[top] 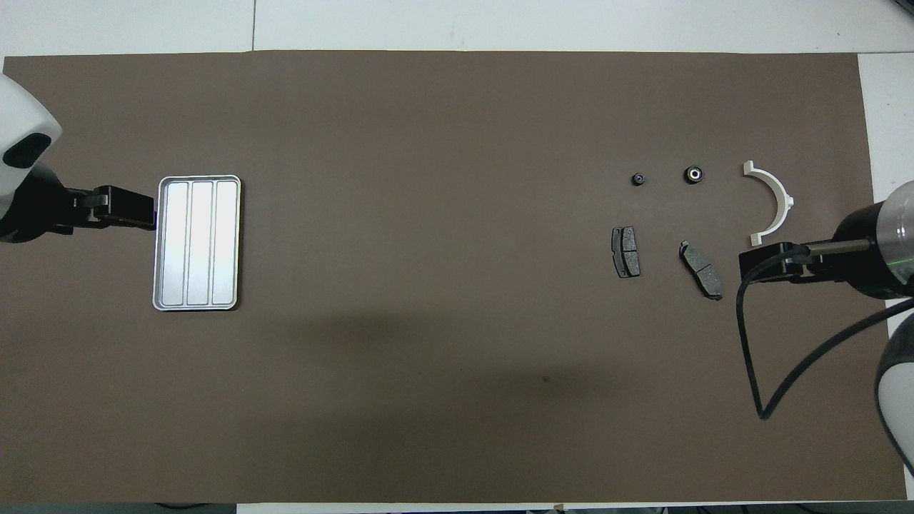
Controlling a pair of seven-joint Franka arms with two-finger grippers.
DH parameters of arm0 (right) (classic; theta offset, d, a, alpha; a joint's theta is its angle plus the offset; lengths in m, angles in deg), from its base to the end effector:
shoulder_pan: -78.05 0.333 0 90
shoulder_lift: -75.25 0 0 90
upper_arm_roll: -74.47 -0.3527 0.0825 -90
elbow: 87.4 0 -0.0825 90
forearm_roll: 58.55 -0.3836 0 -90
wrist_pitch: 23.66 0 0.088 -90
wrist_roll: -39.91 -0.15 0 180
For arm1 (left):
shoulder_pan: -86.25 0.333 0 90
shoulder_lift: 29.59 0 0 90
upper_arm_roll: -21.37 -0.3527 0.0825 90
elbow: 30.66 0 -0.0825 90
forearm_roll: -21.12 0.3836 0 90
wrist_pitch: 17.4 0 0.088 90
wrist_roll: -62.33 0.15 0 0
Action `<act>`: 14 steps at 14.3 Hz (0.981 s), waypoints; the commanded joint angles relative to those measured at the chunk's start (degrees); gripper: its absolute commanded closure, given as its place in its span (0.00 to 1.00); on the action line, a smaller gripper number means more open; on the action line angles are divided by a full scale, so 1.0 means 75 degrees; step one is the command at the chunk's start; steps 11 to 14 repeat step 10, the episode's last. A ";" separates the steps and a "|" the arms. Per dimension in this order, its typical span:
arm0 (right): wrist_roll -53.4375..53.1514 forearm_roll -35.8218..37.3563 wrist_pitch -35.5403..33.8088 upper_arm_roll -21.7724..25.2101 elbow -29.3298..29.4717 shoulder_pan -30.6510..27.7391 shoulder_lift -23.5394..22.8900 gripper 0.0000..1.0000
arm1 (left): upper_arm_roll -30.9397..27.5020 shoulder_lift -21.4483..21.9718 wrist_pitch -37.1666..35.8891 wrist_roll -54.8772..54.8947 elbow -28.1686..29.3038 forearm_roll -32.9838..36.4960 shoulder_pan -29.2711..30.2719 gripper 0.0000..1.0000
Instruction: Place bearing gear from tray to pile
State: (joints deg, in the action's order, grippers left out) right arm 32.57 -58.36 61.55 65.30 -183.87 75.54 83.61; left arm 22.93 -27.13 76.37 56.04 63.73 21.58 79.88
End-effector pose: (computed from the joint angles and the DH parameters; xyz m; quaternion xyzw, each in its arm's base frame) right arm 0.4879 0.0626 0.6338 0.9995 -0.0072 -0.0244 0.0163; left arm 0.5411 -0.0745 0.6114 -0.9998 0.0145 -0.0165 0.0026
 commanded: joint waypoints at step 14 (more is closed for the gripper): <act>0.0124 -0.0400 -0.0053 0.0121 0.0007 -0.0157 0.0104 0.00 | -0.0079 0.0386 0.0459 -0.0099 0.0634 -0.0072 -0.0112 0.00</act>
